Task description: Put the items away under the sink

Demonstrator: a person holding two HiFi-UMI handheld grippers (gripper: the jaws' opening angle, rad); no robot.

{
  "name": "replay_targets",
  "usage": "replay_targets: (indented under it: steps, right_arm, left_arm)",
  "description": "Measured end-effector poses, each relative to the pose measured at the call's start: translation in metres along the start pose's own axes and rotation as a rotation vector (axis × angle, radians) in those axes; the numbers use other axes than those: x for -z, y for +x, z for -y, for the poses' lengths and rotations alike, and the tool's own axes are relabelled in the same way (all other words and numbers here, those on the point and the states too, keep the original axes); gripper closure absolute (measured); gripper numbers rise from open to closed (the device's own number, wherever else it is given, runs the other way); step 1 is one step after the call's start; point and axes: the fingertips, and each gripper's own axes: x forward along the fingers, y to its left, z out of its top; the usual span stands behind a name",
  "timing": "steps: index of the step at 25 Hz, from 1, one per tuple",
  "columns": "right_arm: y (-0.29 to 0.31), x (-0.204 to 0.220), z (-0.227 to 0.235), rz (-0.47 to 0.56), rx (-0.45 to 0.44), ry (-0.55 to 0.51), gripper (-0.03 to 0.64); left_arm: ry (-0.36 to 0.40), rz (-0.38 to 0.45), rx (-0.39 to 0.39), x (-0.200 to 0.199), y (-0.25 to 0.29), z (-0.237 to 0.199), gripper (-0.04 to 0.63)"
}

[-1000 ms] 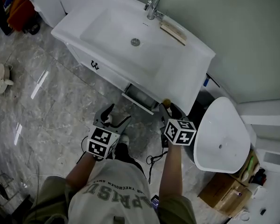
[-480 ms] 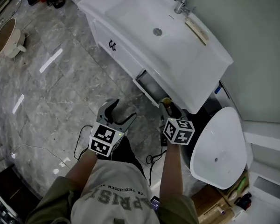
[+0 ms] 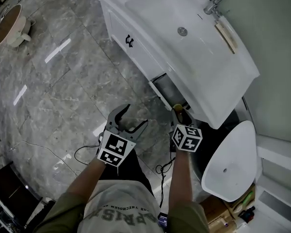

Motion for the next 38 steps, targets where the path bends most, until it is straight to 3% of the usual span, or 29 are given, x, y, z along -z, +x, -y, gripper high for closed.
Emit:
replay_targets:
  steps: [9, 21, 30, 38]
  right_arm:
    - [0.050, 0.005, -0.004, -0.050, 0.106, 0.008, 0.426]
    - [0.120, 0.016, -0.002, -0.094, 0.239, 0.037, 0.426]
    - [0.161, 0.035, 0.028, -0.148, 0.279, -0.010, 0.426]
    - [0.205, 0.052, 0.058, -0.175, 0.273, -0.088, 0.425]
  left_arm:
    - [-0.001, -0.001, 0.082, -0.011, 0.030, -0.048, 0.278]
    - [0.083, -0.025, 0.201, -0.012, 0.064, -0.098, 0.278]
    - [0.042, -0.030, 0.198, 0.001, 0.091, -0.111, 0.278]
    - [0.023, -0.036, 0.169, 0.037, 0.127, -0.117, 0.276]
